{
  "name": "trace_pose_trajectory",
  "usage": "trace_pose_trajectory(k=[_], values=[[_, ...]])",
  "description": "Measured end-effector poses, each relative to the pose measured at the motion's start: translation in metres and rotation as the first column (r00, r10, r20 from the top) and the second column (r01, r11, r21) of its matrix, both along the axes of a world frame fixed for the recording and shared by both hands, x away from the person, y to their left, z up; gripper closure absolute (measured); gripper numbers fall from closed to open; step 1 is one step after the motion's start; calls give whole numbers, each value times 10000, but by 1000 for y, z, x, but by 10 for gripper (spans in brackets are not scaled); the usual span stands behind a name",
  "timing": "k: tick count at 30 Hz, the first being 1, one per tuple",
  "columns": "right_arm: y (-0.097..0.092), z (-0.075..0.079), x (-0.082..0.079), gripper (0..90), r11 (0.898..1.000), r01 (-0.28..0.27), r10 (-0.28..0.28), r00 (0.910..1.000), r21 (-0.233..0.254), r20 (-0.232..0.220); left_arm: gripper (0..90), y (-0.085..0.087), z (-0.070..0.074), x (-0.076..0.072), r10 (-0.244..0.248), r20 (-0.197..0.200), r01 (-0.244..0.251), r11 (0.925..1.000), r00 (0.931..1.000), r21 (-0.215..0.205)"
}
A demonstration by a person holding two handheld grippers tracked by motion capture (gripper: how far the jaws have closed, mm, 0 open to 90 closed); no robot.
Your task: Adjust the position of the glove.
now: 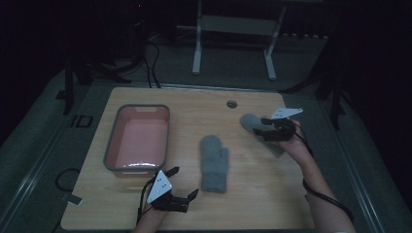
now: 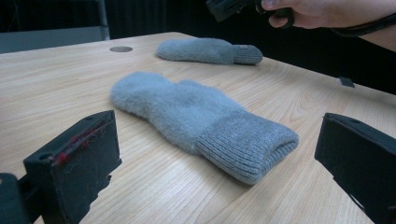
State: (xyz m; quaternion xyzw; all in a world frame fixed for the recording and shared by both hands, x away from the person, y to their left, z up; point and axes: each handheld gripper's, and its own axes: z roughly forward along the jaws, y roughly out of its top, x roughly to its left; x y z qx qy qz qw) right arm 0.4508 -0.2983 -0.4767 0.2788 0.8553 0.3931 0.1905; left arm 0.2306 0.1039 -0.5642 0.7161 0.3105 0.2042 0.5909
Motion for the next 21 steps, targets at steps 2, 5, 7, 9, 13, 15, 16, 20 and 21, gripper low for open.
trace_pose_trajectory(k=[2,5,7,9,13,15,16,20,21], values=[[-10,-5,6,461,9996,267,-268,9996,-61,-90,3,0,0,0,-2,12,2,10000,10000,10],[-23,-13,15,516,9975,669,-673,9975,-227,-208,3,-1,0,0,-7,1,7,10000,10000,14],[-29,-20,20,519,9963,811,-820,9961,-266,-335,3,-1,0,0,-25,-13,25,10000,10000,28],[-33,-28,22,537,9945,978,-992,9944,-367,-366,3,-1,0,0,-34,-31,34,10000,10000,-4],[-35,-43,26,536,9931,1005,-1039,9930,-613,-567,3,-1,-1,1,-66,-72,66,10000,10000,-9],[-38,-51,30,530,9916,1130,-1178,9900,-634,-781,3,-1,-1,1,-66,-67,66,10000,10000,1],[-39,-53,31,520,9914,1144,-1194,9895,-640,-813,3,-1,-1,0,-59,-60,59,10000,10000,15],[-40,-65,34,519,9896,1187,-1256,9884,-811,-851,3,0,-1,1,-51,-97,51,10000,9999,2],[-38,-67,33,531,9890,1125,-1194,9904,-965,-699,3,0,-1,1,-53,-99,53,10000,9999,11]])
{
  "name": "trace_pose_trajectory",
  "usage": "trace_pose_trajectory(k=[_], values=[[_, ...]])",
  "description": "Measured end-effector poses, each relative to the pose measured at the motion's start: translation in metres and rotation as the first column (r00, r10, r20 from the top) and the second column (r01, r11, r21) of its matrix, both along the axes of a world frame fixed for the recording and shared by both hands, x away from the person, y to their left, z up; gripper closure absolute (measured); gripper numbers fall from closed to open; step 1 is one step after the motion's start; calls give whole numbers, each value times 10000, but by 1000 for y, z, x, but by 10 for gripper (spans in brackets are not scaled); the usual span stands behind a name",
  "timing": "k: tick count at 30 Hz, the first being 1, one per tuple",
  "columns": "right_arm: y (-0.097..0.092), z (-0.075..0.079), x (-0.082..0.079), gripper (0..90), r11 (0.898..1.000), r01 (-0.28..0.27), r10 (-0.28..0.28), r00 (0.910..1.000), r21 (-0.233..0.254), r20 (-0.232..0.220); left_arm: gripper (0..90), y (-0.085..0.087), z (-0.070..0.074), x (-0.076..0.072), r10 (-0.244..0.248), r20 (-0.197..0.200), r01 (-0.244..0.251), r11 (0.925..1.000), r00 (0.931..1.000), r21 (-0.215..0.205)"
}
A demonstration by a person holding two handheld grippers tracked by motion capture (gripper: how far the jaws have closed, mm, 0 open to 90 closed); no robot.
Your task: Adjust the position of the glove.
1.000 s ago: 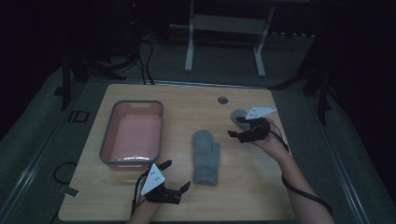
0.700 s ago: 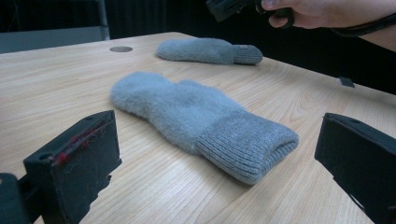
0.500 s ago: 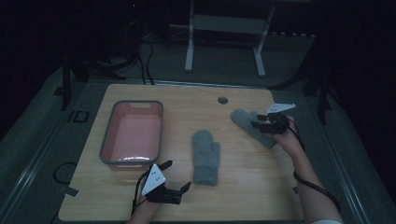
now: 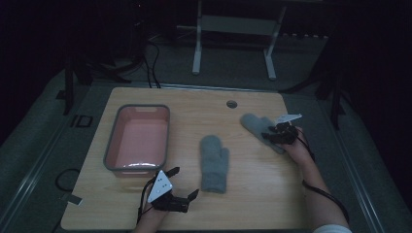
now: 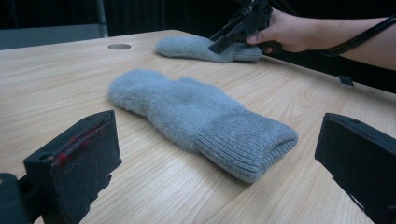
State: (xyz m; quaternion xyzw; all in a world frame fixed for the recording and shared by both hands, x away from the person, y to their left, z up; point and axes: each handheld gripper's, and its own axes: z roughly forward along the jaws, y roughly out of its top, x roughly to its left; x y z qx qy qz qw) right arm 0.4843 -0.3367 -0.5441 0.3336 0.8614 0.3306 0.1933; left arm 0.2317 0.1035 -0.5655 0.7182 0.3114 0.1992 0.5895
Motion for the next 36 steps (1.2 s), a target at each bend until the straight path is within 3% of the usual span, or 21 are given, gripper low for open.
trace_pose_trajectory(k=[2,5,8,10,14,20,22,25,30,32,34,36], values=[[3,-4,-2,603,9999,12,-8,9996,-134,285,3,0,0,0,-9,5,9,10000,10000,10],[3,-4,-4,744,9995,316,-314,9989,-55,355,3,-1,0,-1,-23,52,22,10000,10000,61],[7,-1,-6,808,9976,691,-688,9972,-73,290,3,0,0,-1,0,42,-1,10000,10000,47],[10,1,-9,838,9950,974,-962,9941,-220,493,3,0,0,-1,22,24,-22,10000,10000,8],[13,8,-18,862,9853,1654,-1681,9834,436,688,3,0,0,0,20,13,-20,10000,10000,-10],[14,22,-36,869,9585,2596,-2698,9595,1176,806,3,0,1,-1,13,53,-13,10000,10000,-39],[14,28,-44,869,9463,2926,-3050,9490,1376,797,3,-1,1,-1,1,70,-1,10000,10000,-50],[14,39,-60,870,9207,3573,-3726,9244,1570,811,3,-1,2,-2,-29,94,30,10000,10000,-31],[15,53,-87,870,8650,4753,-4932,8644,1607,978,3,-1,3,-2,-81,139,82,10000,9999,-36],[16,56,-99,871,8477,5034,-5221,8476,1676,950,3,-2,3,-3,-108,148,108,9999,9998,-44],[17,57,-109,871,8359,5198,-5392,8377,1761,869,3,-2,3,-3,-118,143,119,9999,9998,-41],[19,57,-120,872,8295,5375,-5542,8258,1518,1044,3,-2,3,-3,-122,142,123,9999,9998,-57]])
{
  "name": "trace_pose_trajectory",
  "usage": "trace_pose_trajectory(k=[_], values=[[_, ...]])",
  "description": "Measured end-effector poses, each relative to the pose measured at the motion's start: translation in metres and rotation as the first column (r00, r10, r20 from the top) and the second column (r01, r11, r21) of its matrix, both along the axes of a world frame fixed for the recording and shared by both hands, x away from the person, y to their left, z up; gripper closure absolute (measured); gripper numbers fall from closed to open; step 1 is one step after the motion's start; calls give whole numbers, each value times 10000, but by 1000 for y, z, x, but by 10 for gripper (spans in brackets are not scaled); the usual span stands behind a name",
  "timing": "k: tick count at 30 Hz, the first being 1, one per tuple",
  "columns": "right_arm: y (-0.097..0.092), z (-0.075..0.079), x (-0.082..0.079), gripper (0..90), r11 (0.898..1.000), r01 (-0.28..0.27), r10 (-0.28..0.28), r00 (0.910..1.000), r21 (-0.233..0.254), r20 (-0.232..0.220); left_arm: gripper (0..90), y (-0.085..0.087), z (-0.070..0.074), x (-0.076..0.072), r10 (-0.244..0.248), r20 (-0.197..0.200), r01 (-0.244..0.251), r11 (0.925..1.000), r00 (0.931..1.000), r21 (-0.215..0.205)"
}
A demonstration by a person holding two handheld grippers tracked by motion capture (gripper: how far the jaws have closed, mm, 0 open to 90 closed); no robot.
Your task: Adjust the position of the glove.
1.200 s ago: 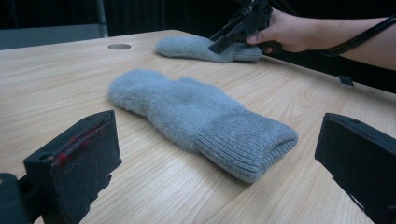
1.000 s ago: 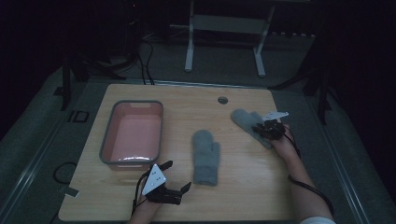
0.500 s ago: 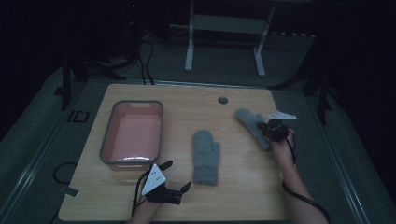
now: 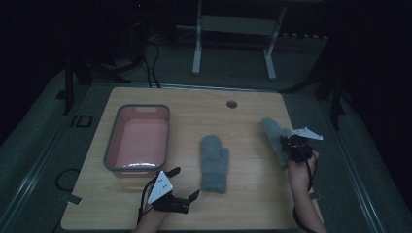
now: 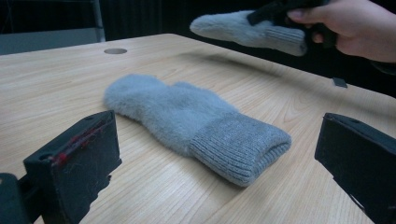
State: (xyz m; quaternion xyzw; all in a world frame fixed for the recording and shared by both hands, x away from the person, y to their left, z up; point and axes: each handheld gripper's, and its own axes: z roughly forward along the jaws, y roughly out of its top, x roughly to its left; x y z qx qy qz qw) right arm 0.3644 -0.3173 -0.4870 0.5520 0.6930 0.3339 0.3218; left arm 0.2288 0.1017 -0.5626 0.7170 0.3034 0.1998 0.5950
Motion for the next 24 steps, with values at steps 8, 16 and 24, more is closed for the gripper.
trace_pose_trajectory(k=[8,16,24], values=[[6,-10,-35,872,9993,359,-359,9993,32,-125,3,-1,1,-1,-46,72,46,10000,10000,15],[3,-58,-38,864,9946,455,-329,9906,933,-1328,3,-1,1,-2,-78,137,77,10000,9999,46],[-2,-54,-36,657,9918,-461,616,9896,1193,-1301,3,0,2,-2,-76,152,75,10000,9999,63]])
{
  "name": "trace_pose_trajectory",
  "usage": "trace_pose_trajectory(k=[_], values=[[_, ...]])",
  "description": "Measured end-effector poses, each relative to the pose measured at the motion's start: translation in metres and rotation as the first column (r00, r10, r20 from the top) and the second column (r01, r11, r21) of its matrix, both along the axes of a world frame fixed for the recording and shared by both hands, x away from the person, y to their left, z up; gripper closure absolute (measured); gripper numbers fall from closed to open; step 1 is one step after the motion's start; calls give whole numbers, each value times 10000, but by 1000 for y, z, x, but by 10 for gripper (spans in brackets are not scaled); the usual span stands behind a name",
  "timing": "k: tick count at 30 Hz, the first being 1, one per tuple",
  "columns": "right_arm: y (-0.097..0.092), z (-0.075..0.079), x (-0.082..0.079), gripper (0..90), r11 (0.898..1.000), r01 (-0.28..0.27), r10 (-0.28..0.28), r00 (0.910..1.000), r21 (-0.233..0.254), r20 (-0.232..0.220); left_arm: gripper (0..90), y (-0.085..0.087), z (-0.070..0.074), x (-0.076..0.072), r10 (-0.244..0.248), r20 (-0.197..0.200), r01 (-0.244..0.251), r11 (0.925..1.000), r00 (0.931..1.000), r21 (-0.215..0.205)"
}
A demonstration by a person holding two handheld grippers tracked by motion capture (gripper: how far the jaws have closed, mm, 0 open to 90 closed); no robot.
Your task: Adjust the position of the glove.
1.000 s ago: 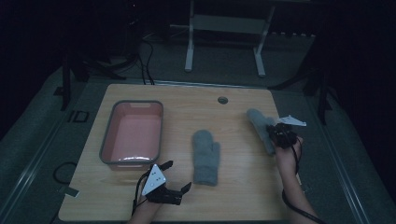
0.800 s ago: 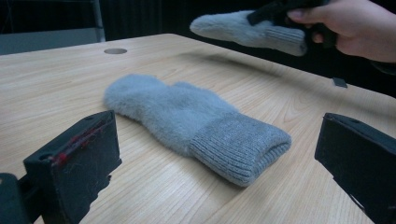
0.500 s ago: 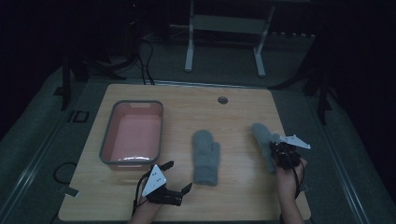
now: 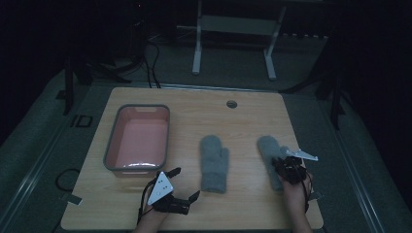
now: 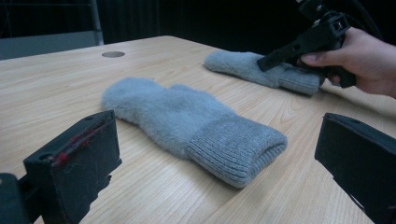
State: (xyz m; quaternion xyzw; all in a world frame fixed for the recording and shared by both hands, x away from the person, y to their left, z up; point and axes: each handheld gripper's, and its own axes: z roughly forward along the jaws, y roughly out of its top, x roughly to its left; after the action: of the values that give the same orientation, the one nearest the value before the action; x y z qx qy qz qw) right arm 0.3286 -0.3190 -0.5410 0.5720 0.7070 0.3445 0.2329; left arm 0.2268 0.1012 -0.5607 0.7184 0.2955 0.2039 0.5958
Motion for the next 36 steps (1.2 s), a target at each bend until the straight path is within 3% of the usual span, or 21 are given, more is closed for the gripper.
trace_pose_trajectory(k=[2,5,6,7,9,10,12,13,17,20,24,26,29,32,34,36], values=[[-8,9,3,506,9963,-842,843,9964,161,-49,3,0,-1,1,11,-42,-11,10000,10000,-13],[-17,15,6,474,9878,-1535,1541,9878,-275,205,3,-1,-1,1,-1,-46,1,10000,10000,11],[-17,15,6,474,9878,-1535,1541,9878,-275,205,3,-1,-1,1,-1,-46,1,10000,10000,11],[-24,17,10,482,9756,-2152,2160,9763,-431,155,3,-1,-1,1,1,-31,-1,10000,10000,8],[-30,18,13,500,9644,-2546,2564,9664,-711,167,3,-1,-1,1,3,-54,-3,10000,10000,36],[-34,17,16,487,9544,-2931,2938,9559,-563,34,3,-1,-2,1,12,-66,-12,10000,10000,47],[-40,16,19,480,9431,-3249,3265,9451,-714,124,3,-1,-2,2,15,-85,-14,10000,10000,51],[-42,15,21,476,9367,-3459,3464,9381,-545,-4,3,-1,-2,2,18,-81,-18,10000,10000,59],[-47,4,26,446,9282,-3695,3687,9292,-433,-260,3,-1,-2,3,23,-104,-22,10000,9999,79],[-48,-7,28,445,9256,-3765,3760,9264,-395,-197,3,-1,-3,2,48,-91,-47,10000,9999,82],[-44,-11,24,584,9259,-3727,3740,9274,-624,101,3,0,-3,3,61,-123,-60,9999,9999,93],[-42,-12,23,658,9309,-3604,3620,9320,-596,187,3,-1,-3,3,53,-121,-51,9999,9999,113],[-40,-12,21,763,9476,-3183,3189,9475,-272,238,3,-1,-3,3,44,-121,-42,9999,9999,141],[-36,-13,16,807,9668,-2550,2554,9661,-162,368,3,-1,-3,3,64,-130,-63,9999,9999,121],[-29,-10,13,826,9783,-2030,2045,9783,-416,347,3,-1,-3,3,71,-131,-69,9999,9999,123],[-21,-5,10,836,9833,-1677,1708,9845,-703,409,3,-1,-3,3,93,-119,-91,9999,9999,130]])
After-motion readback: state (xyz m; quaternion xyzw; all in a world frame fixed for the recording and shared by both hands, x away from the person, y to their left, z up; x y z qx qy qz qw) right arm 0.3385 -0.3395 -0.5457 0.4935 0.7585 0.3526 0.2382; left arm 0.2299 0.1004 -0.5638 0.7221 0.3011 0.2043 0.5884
